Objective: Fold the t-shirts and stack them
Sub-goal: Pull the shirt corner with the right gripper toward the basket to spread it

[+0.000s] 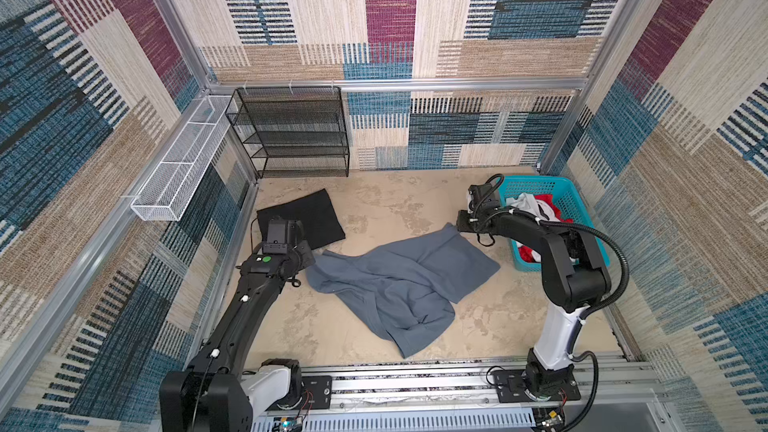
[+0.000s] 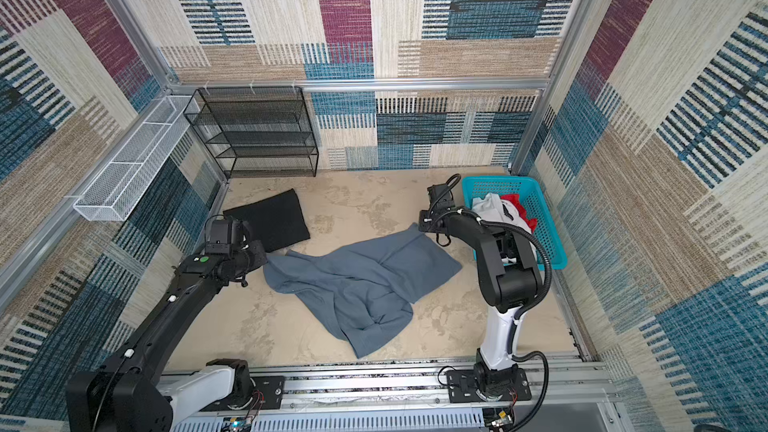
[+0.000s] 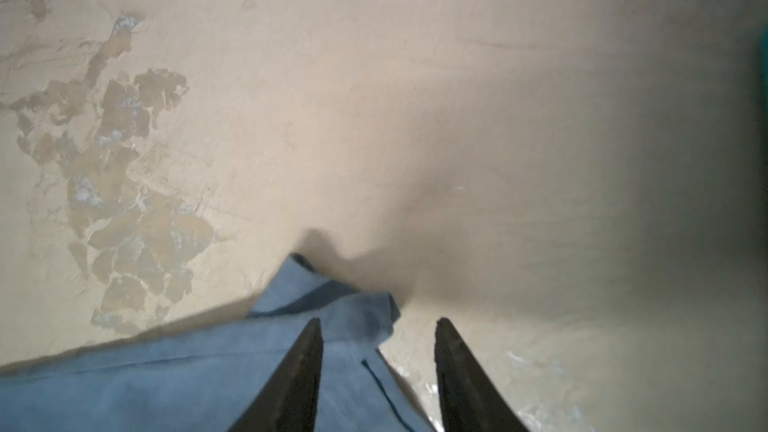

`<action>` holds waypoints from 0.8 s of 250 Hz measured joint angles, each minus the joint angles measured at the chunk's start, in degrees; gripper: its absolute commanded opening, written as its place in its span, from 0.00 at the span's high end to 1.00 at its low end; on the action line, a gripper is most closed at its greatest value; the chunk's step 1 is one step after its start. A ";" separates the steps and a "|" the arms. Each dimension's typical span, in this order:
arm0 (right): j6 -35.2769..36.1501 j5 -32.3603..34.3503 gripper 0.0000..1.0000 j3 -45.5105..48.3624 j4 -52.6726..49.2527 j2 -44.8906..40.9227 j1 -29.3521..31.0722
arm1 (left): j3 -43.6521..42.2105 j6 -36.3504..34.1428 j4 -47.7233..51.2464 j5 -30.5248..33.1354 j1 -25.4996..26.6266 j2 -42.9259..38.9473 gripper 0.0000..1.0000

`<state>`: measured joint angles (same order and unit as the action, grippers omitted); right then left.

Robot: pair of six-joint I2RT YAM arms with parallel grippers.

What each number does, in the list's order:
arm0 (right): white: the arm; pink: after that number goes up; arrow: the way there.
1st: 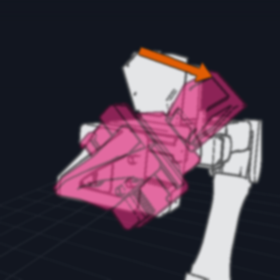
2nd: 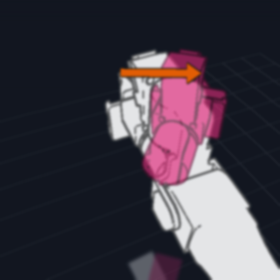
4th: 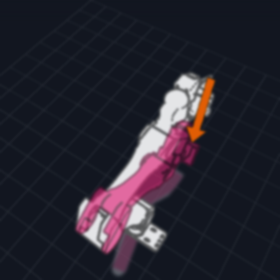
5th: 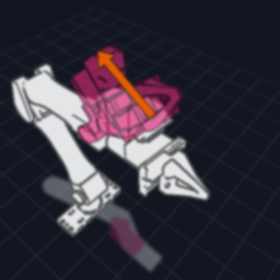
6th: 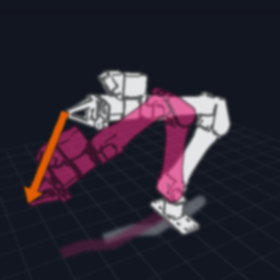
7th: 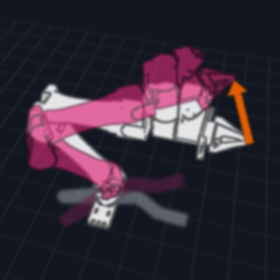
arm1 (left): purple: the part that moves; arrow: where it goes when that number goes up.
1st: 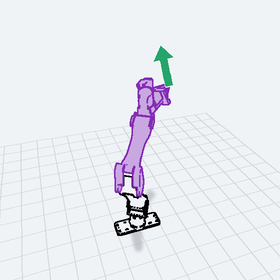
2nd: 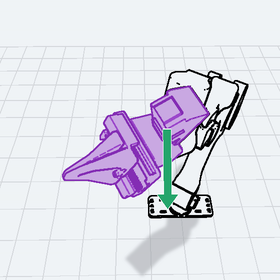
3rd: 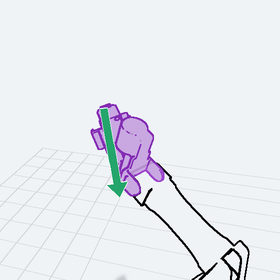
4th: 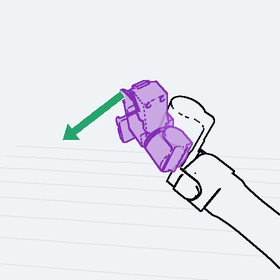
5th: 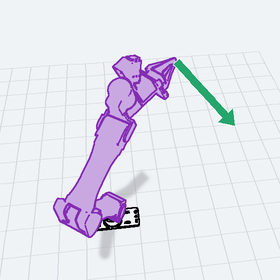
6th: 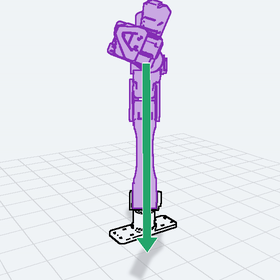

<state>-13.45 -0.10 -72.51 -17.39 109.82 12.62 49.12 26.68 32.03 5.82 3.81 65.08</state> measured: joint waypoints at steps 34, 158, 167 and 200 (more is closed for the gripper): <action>0.20 -1.42 0.60 -0.76 0.02 1.49 0.00 | -0.02 -0.07 -0.02 -0.07 -0.04 0.26 1.00; 0.26 -3.34 0.91 -2.58 0.37 5.03 0.00 | -0.28 -0.07 -0.31 -1.57 -0.07 1.57 1.00; 0.31 -3.37 0.97 -2.84 0.35 5.07 0.00 | -0.28 -0.07 -0.31 -1.57 -0.07 1.60 1.00; 0.81 -3.89 1.00 -3.23 0.70 4.90 0.00 | -0.33 -0.07 -0.39 -1.70 -0.07 1.84 1.00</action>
<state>-12.64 -3.99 -75.75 -16.69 114.72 12.62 48.80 26.61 31.64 4.12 3.75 66.92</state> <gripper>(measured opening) 0.061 0.048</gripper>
